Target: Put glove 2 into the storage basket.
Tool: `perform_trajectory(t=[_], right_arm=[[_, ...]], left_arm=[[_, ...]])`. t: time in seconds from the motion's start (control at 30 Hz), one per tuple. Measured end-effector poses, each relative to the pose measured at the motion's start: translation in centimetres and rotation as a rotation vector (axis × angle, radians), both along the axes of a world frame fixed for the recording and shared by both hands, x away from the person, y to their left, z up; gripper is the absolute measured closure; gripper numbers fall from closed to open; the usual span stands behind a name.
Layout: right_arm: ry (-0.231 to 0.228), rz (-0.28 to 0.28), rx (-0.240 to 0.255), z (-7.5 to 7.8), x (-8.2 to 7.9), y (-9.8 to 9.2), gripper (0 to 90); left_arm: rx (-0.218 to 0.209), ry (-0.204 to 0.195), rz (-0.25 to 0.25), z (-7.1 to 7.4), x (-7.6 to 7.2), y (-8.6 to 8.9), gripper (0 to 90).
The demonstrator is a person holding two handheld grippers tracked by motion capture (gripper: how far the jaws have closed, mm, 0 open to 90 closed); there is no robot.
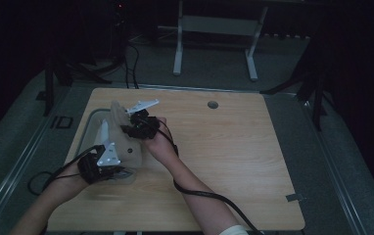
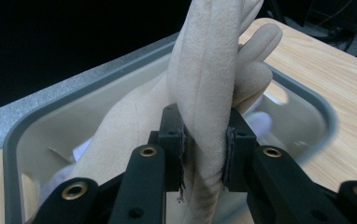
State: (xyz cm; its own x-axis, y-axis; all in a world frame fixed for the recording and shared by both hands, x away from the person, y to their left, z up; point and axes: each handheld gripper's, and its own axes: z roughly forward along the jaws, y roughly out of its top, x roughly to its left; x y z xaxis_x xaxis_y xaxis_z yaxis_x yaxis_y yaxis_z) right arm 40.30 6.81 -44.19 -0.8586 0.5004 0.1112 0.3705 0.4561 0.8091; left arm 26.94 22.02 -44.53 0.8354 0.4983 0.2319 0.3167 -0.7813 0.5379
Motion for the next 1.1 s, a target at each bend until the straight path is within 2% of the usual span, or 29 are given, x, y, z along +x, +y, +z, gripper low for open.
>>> perform_trajectory(t=[0.13,0.3,0.37,0.5,0.67,0.73,0.83,0.93,1.0,1.1], right_arm=[[-0.003,0.014,-0.016,-0.4,0.3,1.7,73.6],[0.023,0.017,-0.019,-1.1,1.2,3.3,73.5],[0.038,0.020,-0.008,-1.4,1.5,3.8,73.3],[0.042,0.031,-0.041,-2.3,1.7,4.8,72.8],[0.069,0.019,-0.068,-3.8,2.0,5.1,71.7],[0.087,0.015,-0.070,-4.1,2.3,5.1,70.8],[0.088,0.019,-0.076,-4.3,2.5,5.2,68.5],[0.090,0.024,-0.079,-4.5,2.8,5.1,60.5],[0.089,0.026,-0.076,-4.5,2.9,5.0,51.3],[0.092,0.022,-0.070,-4.4,3.0,4.7,40.4]], left_arm=[[0.010,0.001,0.024,-0.2,0.0,1.1,81.6],[0.005,0.001,0.052,-0.5,0.3,1.9,81.6],[0.001,0.005,0.073,-1.0,0.4,2.5,81.6],[-0.012,0.029,0.088,-1.9,0.5,3.1,81.6],[-0.029,0.042,0.094,-2.5,0.7,3.4,81.4],[-0.024,0.044,0.094,-2.7,0.8,3.4,81.4],[-0.031,0.055,0.099,-3.0,1.0,3.3,81.4],[-0.045,0.066,0.103,-3.3,1.1,3.4,80.7],[-0.050,0.069,0.101,-3.4,1.2,3.5,79.5],[-0.054,0.057,0.105,-3.3,1.0,3.5,76.3]])
